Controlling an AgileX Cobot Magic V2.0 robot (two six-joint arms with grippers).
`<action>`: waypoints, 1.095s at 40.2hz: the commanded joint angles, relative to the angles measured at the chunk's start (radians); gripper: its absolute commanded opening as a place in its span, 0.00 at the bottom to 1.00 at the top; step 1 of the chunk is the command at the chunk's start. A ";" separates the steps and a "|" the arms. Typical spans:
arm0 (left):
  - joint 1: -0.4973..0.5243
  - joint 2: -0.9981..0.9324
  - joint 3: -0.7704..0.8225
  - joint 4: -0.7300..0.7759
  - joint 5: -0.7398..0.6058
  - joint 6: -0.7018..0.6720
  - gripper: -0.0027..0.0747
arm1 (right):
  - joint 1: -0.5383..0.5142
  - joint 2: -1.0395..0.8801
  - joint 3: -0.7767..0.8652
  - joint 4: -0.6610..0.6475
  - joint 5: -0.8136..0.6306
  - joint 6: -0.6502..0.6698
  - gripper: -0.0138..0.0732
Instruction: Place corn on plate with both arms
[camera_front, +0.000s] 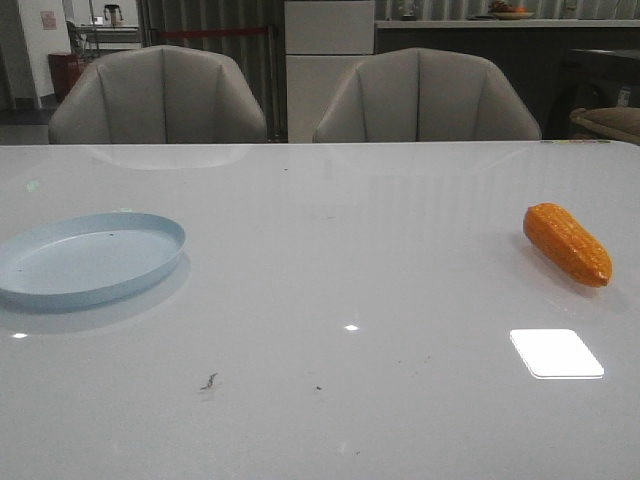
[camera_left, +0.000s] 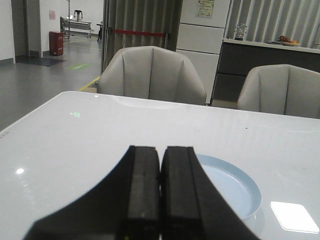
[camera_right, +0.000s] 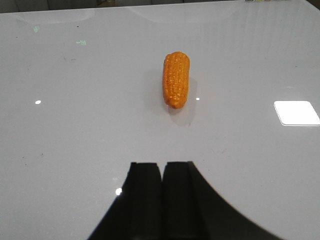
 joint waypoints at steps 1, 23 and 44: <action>0.001 -0.020 0.037 -0.007 -0.090 0.001 0.16 | 0.001 -0.026 -0.020 -0.006 -0.085 -0.001 0.19; 0.001 -0.020 0.037 -0.007 -0.090 0.001 0.16 | 0.001 -0.026 -0.020 -0.006 -0.085 -0.001 0.19; 0.001 -0.020 0.037 -0.007 -0.155 0.001 0.16 | 0.001 -0.026 -0.020 -0.006 -0.296 -0.001 0.19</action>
